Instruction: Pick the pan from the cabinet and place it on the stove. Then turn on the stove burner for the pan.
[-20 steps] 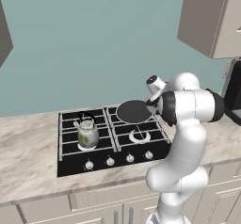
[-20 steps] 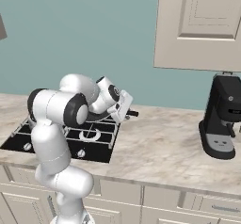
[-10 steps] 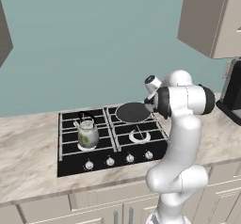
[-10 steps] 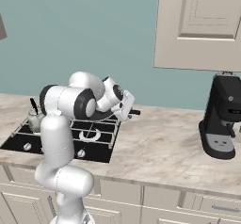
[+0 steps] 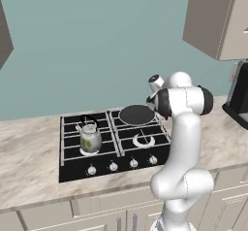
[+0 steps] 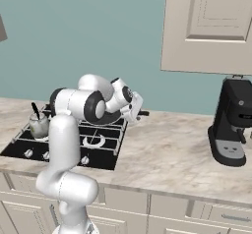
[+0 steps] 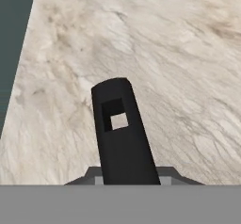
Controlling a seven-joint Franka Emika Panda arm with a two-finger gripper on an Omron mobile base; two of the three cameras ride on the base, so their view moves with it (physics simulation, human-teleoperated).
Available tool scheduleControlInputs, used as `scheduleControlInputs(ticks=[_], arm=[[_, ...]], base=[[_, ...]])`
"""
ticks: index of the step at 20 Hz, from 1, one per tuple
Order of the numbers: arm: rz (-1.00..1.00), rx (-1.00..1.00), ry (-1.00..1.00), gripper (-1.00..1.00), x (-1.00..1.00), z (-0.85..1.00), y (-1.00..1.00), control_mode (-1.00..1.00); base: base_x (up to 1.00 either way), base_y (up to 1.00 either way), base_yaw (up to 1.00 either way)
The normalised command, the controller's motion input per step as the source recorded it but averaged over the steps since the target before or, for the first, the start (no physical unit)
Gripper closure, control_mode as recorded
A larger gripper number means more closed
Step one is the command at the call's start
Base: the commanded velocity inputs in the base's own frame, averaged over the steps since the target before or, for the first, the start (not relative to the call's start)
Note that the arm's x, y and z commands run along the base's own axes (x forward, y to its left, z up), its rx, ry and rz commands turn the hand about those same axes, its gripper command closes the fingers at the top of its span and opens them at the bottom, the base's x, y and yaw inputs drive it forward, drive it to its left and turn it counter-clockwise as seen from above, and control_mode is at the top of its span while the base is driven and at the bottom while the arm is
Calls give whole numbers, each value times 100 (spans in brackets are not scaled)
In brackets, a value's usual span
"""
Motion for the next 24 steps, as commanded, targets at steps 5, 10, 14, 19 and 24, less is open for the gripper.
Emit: scheduleControlInputs(ticks=[5, 10, 14, 19, 24], arm=[[0, 0, 0, 100, 3, -37, 16, -100], [0, 0, 0, -100, 2, -43, 25, -100], [0, 0, -1, -100, 1, -30, 19, -100], [0, 1, -2, -100, 2, -10, 10, -100], [0, 0, -3, -100, 0, 2, 18, -100]], base=[[0, 0, 0], [0, 0, 0], [0, 0, 0], [0, 0, 0], [0, 0, 0]])
